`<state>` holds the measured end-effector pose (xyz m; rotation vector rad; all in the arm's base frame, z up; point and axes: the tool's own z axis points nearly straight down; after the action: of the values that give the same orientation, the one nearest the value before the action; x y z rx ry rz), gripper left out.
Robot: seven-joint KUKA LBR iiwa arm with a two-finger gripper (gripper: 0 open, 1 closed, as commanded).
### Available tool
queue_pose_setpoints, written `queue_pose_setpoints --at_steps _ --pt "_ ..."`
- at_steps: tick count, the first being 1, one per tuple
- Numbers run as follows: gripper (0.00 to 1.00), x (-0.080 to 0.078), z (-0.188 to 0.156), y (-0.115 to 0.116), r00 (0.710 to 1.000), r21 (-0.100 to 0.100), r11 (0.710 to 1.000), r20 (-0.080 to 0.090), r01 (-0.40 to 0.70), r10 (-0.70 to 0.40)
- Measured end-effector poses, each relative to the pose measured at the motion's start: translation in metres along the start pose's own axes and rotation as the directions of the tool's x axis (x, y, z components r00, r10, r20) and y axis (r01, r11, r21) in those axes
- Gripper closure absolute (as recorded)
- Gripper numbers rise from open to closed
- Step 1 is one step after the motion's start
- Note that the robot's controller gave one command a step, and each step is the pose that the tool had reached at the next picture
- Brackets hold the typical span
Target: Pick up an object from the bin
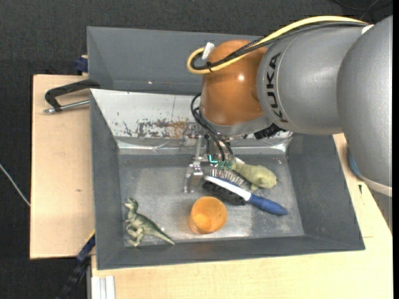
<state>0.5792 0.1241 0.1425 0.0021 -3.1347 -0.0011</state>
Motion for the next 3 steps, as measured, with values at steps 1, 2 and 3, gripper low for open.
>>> queue_pose_setpoints --at_steps 1,2,3 --pt "0.0 0.041 0.061 -0.046 0.968 0.002 0.968 0.018 0.25 -0.25" --pt "0.0 0.005 0.063 -0.103 0.886 0.008 0.887 0.014 0.463 -0.463" --pt "1.0 0.006 0.063 -0.099 0.885 0.003 0.885 0.013 0.465 -0.465"
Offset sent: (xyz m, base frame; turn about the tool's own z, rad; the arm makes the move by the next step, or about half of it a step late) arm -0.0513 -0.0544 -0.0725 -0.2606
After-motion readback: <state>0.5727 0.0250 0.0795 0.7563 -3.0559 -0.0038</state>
